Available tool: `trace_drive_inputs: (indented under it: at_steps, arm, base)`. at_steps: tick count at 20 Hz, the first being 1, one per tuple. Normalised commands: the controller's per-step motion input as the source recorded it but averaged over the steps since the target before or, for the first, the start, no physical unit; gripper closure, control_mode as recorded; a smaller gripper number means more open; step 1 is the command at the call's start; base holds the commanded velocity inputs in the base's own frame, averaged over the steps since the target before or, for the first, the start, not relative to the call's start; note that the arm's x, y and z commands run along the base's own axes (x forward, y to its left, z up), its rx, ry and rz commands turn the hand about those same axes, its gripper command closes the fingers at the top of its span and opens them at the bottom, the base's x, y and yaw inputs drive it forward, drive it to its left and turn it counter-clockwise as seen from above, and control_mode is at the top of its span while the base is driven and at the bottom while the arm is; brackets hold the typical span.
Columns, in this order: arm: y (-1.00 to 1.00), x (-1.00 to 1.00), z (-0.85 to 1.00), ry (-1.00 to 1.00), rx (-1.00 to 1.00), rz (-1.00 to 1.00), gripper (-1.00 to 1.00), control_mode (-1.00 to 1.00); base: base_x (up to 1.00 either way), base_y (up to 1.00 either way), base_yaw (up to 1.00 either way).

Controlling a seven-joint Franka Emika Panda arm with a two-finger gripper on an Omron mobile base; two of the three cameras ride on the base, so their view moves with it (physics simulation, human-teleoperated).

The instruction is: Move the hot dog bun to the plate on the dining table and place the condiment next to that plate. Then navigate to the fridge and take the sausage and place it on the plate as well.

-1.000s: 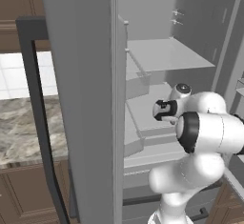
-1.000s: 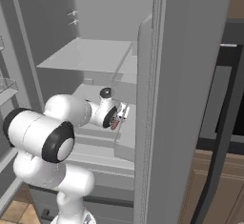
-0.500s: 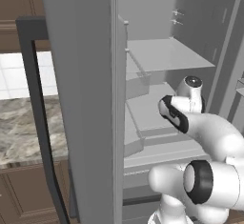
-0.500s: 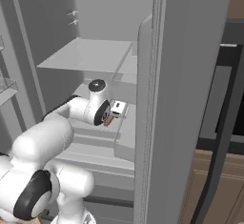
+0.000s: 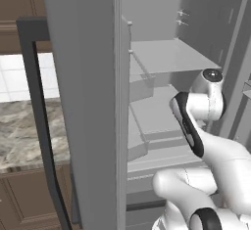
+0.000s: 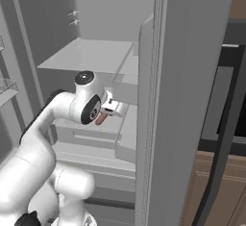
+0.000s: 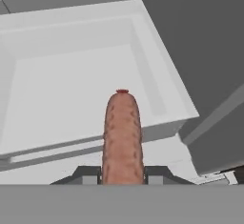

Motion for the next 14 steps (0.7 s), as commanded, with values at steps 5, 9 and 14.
trace_drive_inputs:
  at_steps: [5, 9, 14]
  arm:
    - [0.18, -0.90, 0.38, 0.00, 0.00, 0.00, 1.00, -1.00]
    - [0.18, -0.81, 0.61, 0.00, 0.00, 0.00, 1.00, -1.00]
    - [0.13, -0.45, 0.78, -0.05, -0.05, 0.00, 1.00, -1.00]
  base:
    - [0.00, 0.00, 0.00]
    - [0.00, 0.00, 0.00]
    - [0.00, 0.00, 0.00]
